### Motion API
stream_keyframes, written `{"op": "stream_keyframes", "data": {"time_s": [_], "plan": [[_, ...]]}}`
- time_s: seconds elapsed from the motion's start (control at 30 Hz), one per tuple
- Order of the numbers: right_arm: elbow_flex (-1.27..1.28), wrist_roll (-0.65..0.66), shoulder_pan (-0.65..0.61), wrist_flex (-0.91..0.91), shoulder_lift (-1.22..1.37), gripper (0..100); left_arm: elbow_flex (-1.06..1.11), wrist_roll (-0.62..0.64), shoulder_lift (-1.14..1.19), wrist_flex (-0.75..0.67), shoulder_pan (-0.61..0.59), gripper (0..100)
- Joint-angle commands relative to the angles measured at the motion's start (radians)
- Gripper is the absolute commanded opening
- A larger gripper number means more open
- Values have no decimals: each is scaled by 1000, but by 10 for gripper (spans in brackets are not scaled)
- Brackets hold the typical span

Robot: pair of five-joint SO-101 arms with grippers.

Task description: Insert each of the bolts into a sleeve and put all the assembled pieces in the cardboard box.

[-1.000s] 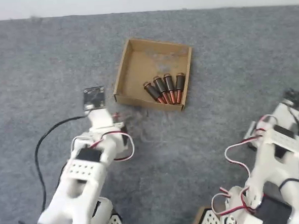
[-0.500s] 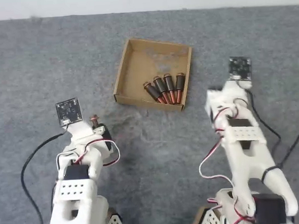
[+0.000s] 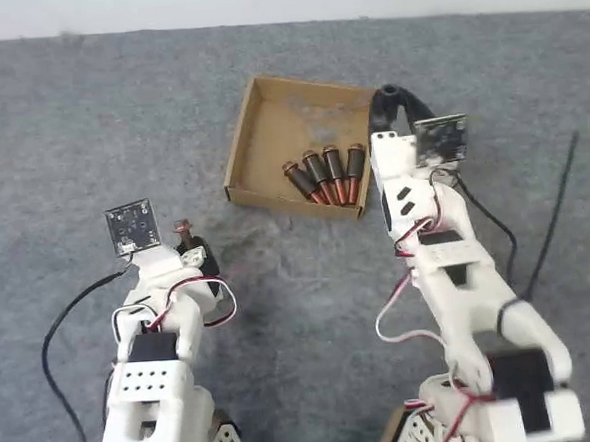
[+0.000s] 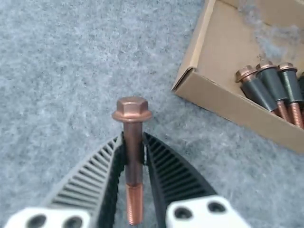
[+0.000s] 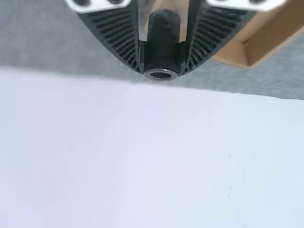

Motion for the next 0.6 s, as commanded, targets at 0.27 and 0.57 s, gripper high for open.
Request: {"op": "stream_keyframes", "data": {"time_s": [0.27, 0.57], "plan": [[68, 107, -36, -591, 257, 7, -13, -9, -37, -34, 6, 12], [275, -124, -108, -625, 257, 6, -13, -11, -37, -35, 6, 12]]}}
